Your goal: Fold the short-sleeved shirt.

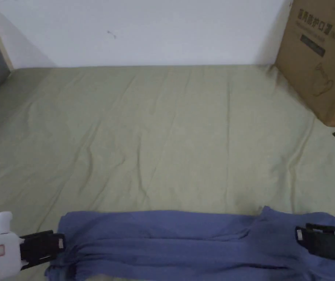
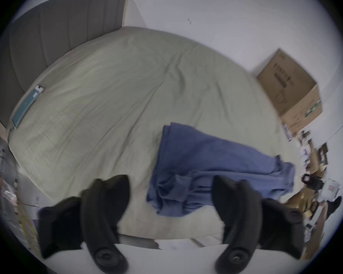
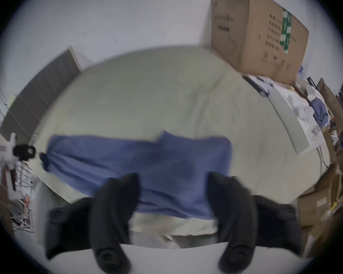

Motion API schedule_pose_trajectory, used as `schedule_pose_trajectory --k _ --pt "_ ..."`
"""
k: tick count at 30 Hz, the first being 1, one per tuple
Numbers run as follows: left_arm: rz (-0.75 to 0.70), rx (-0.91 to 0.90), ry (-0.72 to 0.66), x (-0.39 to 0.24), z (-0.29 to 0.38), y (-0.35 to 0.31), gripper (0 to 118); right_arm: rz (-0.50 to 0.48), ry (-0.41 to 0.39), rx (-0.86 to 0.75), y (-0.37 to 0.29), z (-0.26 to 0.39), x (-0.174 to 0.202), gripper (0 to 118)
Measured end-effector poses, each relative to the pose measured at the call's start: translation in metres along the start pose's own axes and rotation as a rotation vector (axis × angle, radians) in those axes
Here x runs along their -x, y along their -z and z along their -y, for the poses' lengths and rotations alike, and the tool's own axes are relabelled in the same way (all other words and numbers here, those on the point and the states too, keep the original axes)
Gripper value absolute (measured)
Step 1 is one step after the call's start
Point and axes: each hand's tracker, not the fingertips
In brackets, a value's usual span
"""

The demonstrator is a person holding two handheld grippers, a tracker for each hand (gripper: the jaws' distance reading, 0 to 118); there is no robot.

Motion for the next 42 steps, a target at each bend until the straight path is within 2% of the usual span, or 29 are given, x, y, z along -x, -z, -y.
schedule_pose_trajectory --k 1,2,3,6,9,10,11,12,13,14,16,18,22,27,28,29,30,31,32,33,34,36,38,41,42 --pt "0.04 -0.014 -0.023 0.004 0.004 -0.005 36 -0.023 0.008 -0.031 0.0 -0.003 0.014 33" --pt "0.062 -0.012 -0.05 0.008 0.007 -0.006 1 -0.039 0.013 -0.054 0.002 -0.004 0.027 14" --pt "0.081 -0.002 -0.076 0.011 0.011 -0.004 0 -0.048 0.017 -0.067 0.005 -0.005 0.042 1" --pt "0.148 0.028 -0.139 0.027 0.023 -0.001 0 -0.089 0.035 -0.022 0.023 -0.006 0.083 0" --pt "0.204 0.005 -0.274 0.049 0.03 0.004 0 -0.144 0.035 -0.064 0.036 0.0 0.122 0" --pt "0.231 -0.008 -0.335 0.058 0.03 0.006 3 -0.162 0.036 -0.083 0.039 0.002 0.134 0" --pt "0.275 -0.012 -0.381 0.067 0.03 0.009 18 -0.173 0.037 -0.087 0.041 0.003 0.142 0" --pt "0.303 -0.012 -0.43 0.076 0.029 0.012 46 -0.189 0.035 -0.081 0.047 0.003 0.149 0" --pt "0.328 0.002 -0.46 0.083 0.026 0.017 86 -0.207 0.028 -0.065 0.052 0.003 0.159 0" --pt "0.339 0.019 -0.47 0.087 0.024 0.023 102 -0.208 0.009 -0.051 0.055 0.004 0.167 0" --pt "0.357 0.046 -0.472 0.096 0.02 0.035 104 -0.205 -0.083 -0.02 0.062 0.006 0.183 0" --pt "0.426 0.067 -0.48 0.101 0.017 0.049 104 -0.194 -0.134 -0.015 0.064 0.01 0.193 0" --pt "0.496 0.132 -0.569 0.108 0.011 0.088 104 -0.214 -0.11 0.027 0.073 0.012 0.202 0" --pt "0.606 0.145 -0.597 0.102 -0.007 0.114 103 -0.212 -0.12 0.054 0.078 0.008 0.208 0" --pt "0.652 0.16 -0.6 0.1 -0.009 0.122 101 -0.209 -0.127 0.055 0.078 0.007 0.209 0" --pt "0.671 0.182 -0.606 0.098 -0.011 0.128 92 -0.207 -0.13 0.054 0.077 0.006 0.209 0" --pt "0.66 0.196 -0.612 0.096 -0.013 0.134 68 -0.207 -0.135 0.051 0.075 0.005 0.208 0" --pt "0.609 0.24 -0.613 0.095 -0.012 0.142 22 -0.207 -0.138 0.048 0.074 0.005 0.206 0" --pt "0.519 0.287 -0.592 0.092 -0.009 0.15 7 -0.205 -0.138 0.046 0.072 0.005 0.206 0" --pt "0.501 0.275 -0.569 0.089 -0.006 0.155 7 -0.205 -0.137 0.045 0.07 0.006 0.204 0" --pt "0.622 0.238 -0.589 0.091 -0.007 0.147 7 -0.205 -0.134 0.045 0.069 0.006 0.201 0" --pt "0.569 0.249 -0.592 0.091 -0.012 0.134 7 -0.193 -0.123 0.043 0.064 0.007 0.194 0" --pt "0.478 0.236 -0.484 0.082 -0.022 0.118 7 -0.195 -0.102 0.034 0.06 0.007 0.183 0" --pt "0.48 0.19 -0.447 0.056 -0.035 0.088 7 -0.183 -0.081 0.011 0.051 0.007 0.165 0" --pt "0.474 0.156 -0.394 0.039 -0.042 0.075 7 -0.176 -0.08 0.002 0.047 0.007 0.158 0"
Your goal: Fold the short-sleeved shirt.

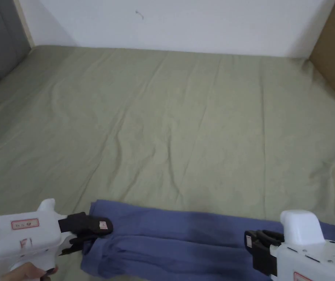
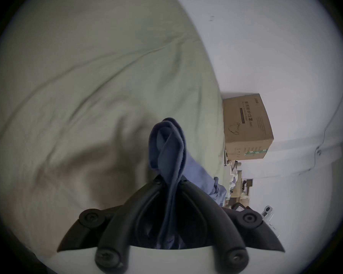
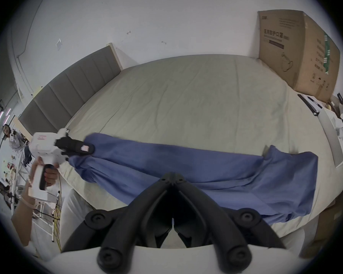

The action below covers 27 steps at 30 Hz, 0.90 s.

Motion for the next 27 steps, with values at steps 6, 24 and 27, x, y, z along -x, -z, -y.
schedule_pose_trajectory --k 6,24,27 --pt "-0.048 0.051 0.284 -0.131 0.032 0.024 7 0.046 0.015 -0.064 -0.028 0.006 -0.038 0" --pt "-0.18 0.363 0.463 -0.218 0.121 0.23 106 0.146 0.259 -0.117 -0.068 0.05 -0.142 0" --pt "-0.228 0.319 0.49 -0.214 0.11 0.213 106 0.141 0.272 -0.112 -0.066 0.054 -0.145 0"
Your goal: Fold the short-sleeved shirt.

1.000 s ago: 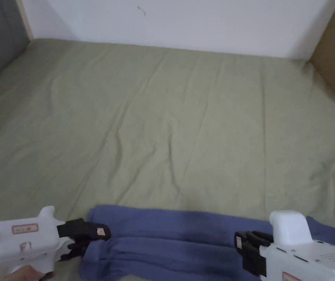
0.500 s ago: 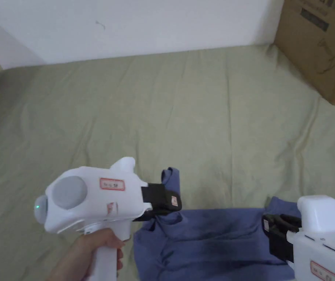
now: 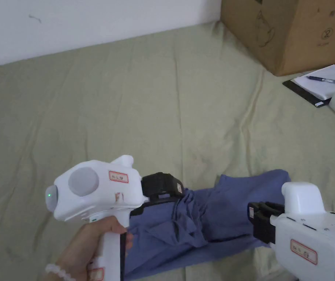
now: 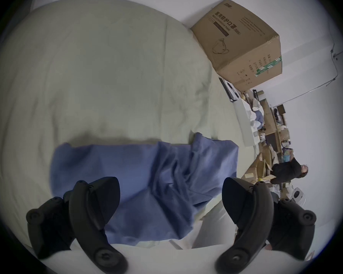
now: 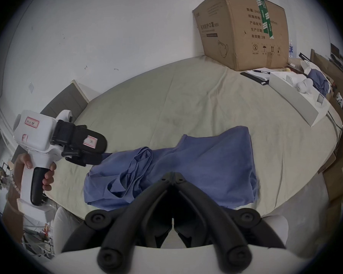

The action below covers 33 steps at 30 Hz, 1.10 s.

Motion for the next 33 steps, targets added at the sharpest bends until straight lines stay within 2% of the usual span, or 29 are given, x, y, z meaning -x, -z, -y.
schedule_pose_trajectory --k 1,2,3,4,5,6,8,12,14,17,24,25,26,27,28,29,30,31,33 --pt "-0.024 -0.015 -0.002 0.007 0.0 -0.005 103 -0.001 0.0 0.002 0.001 0.001 0.0 0" --pt "-0.035 -0.033 -0.016 0.011 0.001 -0.011 94 -0.003 -0.002 0.003 0.001 0.001 0.0 0" --pt "-0.047 -0.059 -0.035 0.018 0.003 -0.015 75 -0.005 -0.004 0.001 0.001 0.001 0.001 0" --pt "-0.059 -0.071 -0.042 0.024 0.004 -0.017 35 -0.006 -0.006 -0.002 0.001 0.002 0.002 0" --pt "-0.075 -0.07 -0.049 0.028 0.005 -0.017 5 -0.006 -0.007 -0.005 0.002 0.002 0.003 0" --pt "-0.097 -0.054 -0.044 0.029 0.008 -0.013 1 -0.007 -0.011 -0.009 0.001 0.002 0.004 0" --pt "-0.12 -0.023 -0.037 0.03 0.016 -0.001 1 -0.009 -0.025 -0.021 0.0 0.0 0.007 0" --pt "-0.018 0.054 0.015 0.007 0.033 0.028 1 -0.003 -0.06 -0.043 -0.004 -0.003 0.009 0" --pt "-0.025 0.109 0.032 -0.007 0.042 0.047 1 0.001 -0.064 -0.045 -0.004 -0.003 0.008 0" --pt "-0.048 0.175 0.12 -0.029 0.059 0.071 1 0.003 -0.043 -0.05 -0.006 -0.003 0.002 0" --pt "0.1 0.167 0.155 -0.046 0.06 0.063 1 0.008 -0.009 -0.055 -0.01 -0.005 -0.004 0" --pt "0.131 0.155 0.124 -0.041 0.057 0.056 2 0.008 -0.014 -0.055 -0.01 -0.006 -0.002 0" --pt "0.151 0.139 0.097 -0.035 0.055 0.049 9 0.007 -0.022 -0.055 -0.01 -0.007 0.0 0" --pt "0.177 0.115 0.064 -0.024 0.052 0.038 26 0.006 -0.031 -0.057 -0.01 -0.008 0.004 0" --pt "0.196 0.087 0.04 -0.013 0.05 0.026 64 0.002 -0.04 -0.059 -0.01 -0.01 0.007 0" --pt "0.198 0.061 0.027 -0.003 0.049 0.016 89 -0.001 -0.048 -0.058 -0.01 -0.01 0.009 0" --pt "0.201 0.026 0.008 0.012 0.048 0.003 104 -0.006 -0.056 -0.057 -0.009 -0.011 0.013 0" --pt "0.203 -0.014 -0.011 0.027 0.047 -0.009 109 -0.012 -0.067 -0.056 -0.008 -0.012 0.016 0" --pt "0.214 -0.073 -0.069 0.059 0.046 -0.032 109 -0.015 -0.084 -0.05 -0.005 -0.014 0.023 0"
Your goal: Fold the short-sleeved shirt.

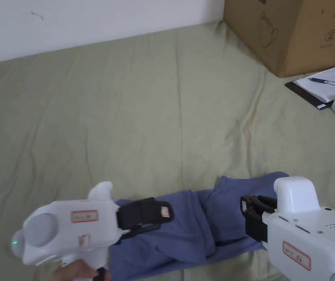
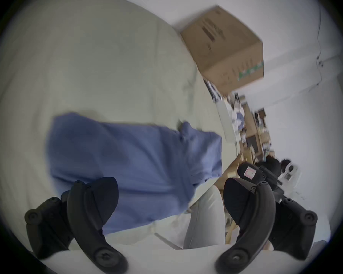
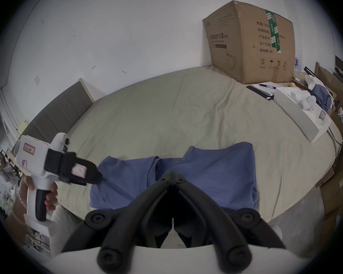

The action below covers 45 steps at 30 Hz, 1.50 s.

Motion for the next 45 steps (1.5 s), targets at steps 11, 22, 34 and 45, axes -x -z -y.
schedule_pose_trajectory --k 11,22,34,45 --pt "0.165 0.095 -0.275 0.125 -0.003 -0.001 109 -0.014 -0.13 0.061 0.025 -0.017 0.05 0" --pt "0.165 0.162 -0.233 0.133 -0.01 0.04 11 -0.036 -0.205 0.073 0.044 -0.035 0.088 0" --pt "0.11 0.08 -0.235 0.196 -0.016 -0.072 11 -0.04 -0.163 -0.007 0.037 -0.044 0.101 0" --pt "-0.235 -0.101 -0.262 0.23 -0.004 -0.242 11 -0.082 -0.151 -0.112 0.033 -0.036 0.122 0"
